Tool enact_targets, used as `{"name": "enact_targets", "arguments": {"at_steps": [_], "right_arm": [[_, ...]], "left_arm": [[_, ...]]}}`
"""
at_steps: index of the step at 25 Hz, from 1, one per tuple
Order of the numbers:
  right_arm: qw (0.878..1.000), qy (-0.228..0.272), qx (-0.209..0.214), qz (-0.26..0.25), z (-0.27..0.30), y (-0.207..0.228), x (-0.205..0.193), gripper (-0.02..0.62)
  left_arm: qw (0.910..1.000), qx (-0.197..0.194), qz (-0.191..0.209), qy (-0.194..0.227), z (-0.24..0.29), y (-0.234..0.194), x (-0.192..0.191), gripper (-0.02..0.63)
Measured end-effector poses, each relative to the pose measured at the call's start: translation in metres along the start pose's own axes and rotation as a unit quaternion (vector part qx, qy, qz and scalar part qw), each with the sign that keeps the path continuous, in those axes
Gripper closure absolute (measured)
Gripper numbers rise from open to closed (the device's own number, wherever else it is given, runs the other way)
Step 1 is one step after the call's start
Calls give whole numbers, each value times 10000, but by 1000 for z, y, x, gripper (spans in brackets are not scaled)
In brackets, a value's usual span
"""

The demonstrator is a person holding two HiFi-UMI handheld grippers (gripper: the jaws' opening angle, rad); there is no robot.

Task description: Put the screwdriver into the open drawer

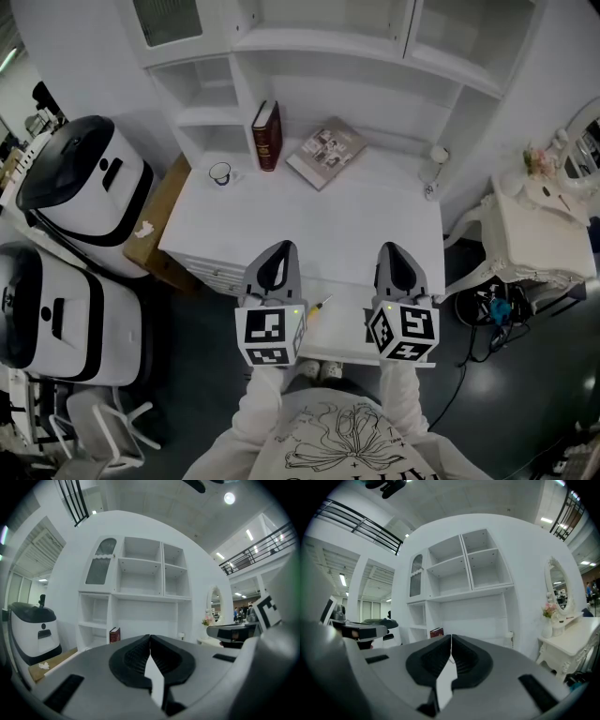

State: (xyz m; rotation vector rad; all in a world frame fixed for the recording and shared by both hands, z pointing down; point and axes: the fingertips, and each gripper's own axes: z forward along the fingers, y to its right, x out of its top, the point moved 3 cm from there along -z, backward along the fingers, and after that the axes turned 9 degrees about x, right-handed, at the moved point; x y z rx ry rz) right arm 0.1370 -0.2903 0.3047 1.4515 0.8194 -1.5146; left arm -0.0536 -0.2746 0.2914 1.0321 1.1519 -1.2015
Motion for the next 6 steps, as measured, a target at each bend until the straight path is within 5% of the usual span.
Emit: {"name": "enact_targets", "arguments": {"at_steps": [6], "right_arm": [[10000, -25, -24, -12, 0, 2, 0, 589]], "left_arm": [[10000, -4, 0, -72, 2, 1, -3, 600]]}}
